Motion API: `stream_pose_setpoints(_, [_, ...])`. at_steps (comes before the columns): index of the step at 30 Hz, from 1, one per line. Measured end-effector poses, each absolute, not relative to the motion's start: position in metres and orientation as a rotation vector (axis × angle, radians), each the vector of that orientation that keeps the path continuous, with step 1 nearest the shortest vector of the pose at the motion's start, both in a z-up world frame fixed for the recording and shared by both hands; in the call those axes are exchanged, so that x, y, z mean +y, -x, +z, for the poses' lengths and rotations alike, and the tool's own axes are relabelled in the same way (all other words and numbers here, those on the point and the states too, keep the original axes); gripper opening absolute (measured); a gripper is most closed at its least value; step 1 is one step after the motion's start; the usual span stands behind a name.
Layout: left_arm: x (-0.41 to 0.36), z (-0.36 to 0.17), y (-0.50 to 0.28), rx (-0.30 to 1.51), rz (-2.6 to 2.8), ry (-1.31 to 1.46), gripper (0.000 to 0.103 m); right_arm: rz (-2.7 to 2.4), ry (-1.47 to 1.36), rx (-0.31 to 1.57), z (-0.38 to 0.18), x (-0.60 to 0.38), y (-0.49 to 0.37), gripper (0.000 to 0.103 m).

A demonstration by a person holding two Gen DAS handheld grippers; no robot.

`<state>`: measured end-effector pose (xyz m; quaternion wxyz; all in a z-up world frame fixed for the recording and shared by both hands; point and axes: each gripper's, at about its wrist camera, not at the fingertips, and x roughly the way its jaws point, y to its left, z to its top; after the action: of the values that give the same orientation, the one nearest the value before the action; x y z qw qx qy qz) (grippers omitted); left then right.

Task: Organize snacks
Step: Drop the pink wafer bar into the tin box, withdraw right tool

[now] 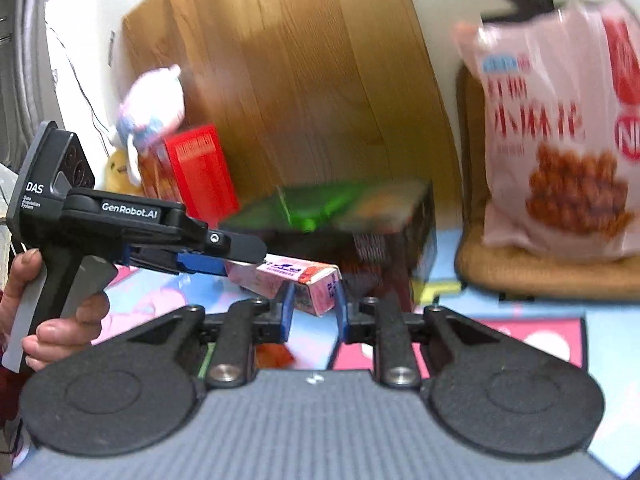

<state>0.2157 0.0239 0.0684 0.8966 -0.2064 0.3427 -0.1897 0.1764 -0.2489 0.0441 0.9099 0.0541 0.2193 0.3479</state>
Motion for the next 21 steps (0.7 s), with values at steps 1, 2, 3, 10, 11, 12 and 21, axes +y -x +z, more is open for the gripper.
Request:
stream_pose_setpoints(1, [0.024,0.073,-0.217,0.692,-0.392,0.428,0.057,0.714,-0.099,0.422,0.050,-0.248,-0.175,0.024])
stream_pose_setpoints(2, [0.024,0.079,-0.220,0.675,-0.388,0.427,0.057,0.710,-0.090,0.401,0.054,-0.246,-0.176,0.024])
stream_pose_setpoints(3, [0.025,0.082,-0.223,0.664,-0.381,0.428,0.057,0.708,-0.086,0.385,0.057,-0.245,-0.178,0.024])
stream_pose_setpoints(10, [0.026,0.090,-0.254,0.622,-0.329,0.424,0.058,0.660,-0.105,0.345,0.065,-0.232,-0.215,0.026])
stream_pose_setpoints(11, [0.026,0.089,-0.259,0.623,-0.322,0.427,0.059,0.651,-0.102,0.350,0.064,-0.228,-0.220,0.028])
stream_pose_setpoints(12, [0.026,0.086,-0.263,0.626,-0.317,0.430,0.059,0.638,-0.094,0.356,0.062,-0.224,-0.226,0.030])
stream_pose_setpoints(21, [0.043,0.082,-0.230,0.609,-0.347,0.447,0.064,0.601,-0.149,0.345,0.059,-0.245,-0.218,0.034])
